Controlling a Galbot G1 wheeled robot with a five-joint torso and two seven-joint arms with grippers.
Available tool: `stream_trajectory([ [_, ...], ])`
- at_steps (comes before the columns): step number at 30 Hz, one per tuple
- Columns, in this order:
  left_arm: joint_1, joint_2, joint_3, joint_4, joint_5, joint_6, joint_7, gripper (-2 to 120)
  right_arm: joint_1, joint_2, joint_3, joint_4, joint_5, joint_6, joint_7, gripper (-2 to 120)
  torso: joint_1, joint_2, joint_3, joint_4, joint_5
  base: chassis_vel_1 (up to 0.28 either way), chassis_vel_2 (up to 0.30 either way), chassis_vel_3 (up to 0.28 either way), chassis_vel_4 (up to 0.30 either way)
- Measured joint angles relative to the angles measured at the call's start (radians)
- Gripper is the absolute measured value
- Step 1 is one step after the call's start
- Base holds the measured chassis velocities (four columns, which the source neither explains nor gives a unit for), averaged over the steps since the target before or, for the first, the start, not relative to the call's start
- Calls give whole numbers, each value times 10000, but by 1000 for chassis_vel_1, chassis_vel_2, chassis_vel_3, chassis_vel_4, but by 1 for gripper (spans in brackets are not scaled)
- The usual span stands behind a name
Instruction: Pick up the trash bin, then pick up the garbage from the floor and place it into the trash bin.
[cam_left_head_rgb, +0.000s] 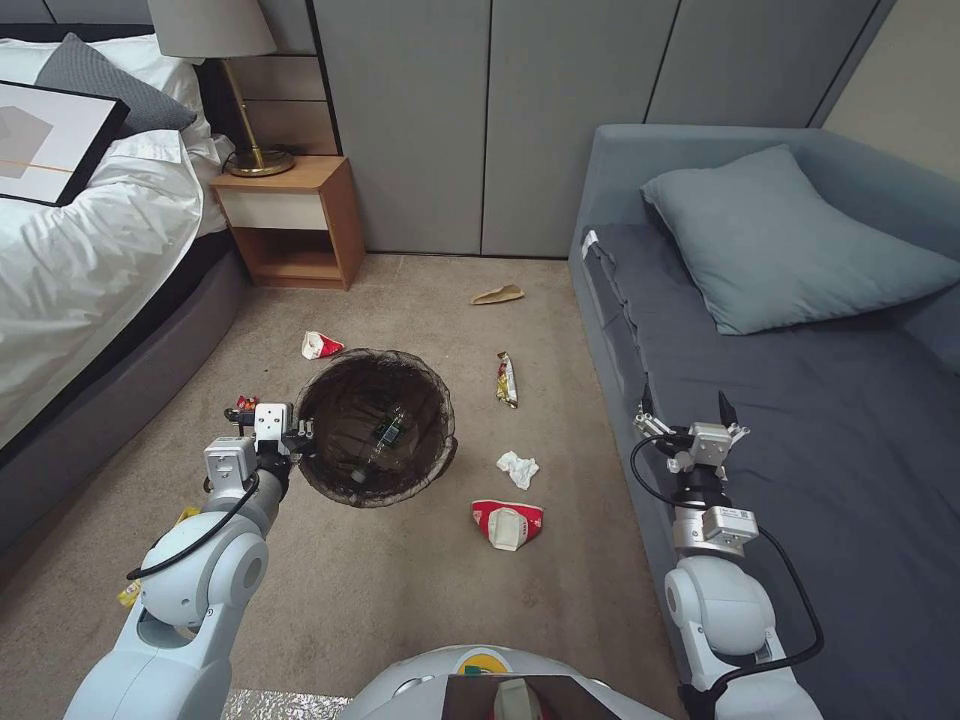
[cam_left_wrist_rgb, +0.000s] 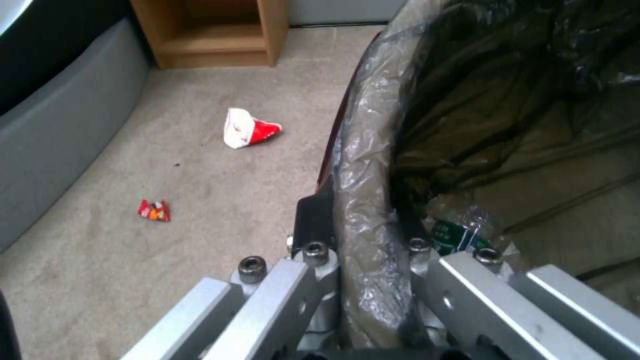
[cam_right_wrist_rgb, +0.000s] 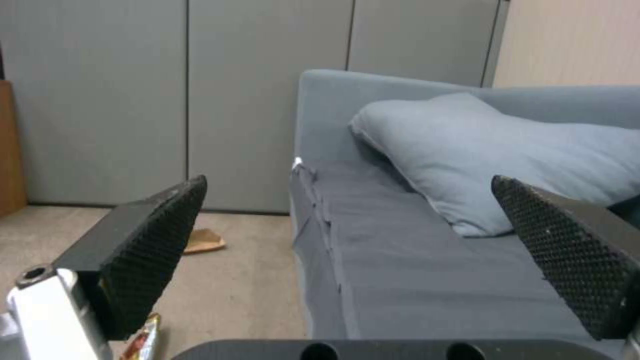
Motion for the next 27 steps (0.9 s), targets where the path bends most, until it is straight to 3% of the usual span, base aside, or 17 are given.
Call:
stream_trajectory([
  [27,20,-10,-19,-41,-2,38,-1,3,-20,-16,-96,51,75,-78,128,100,0,0,0,0,0,0,0,0,0],
])
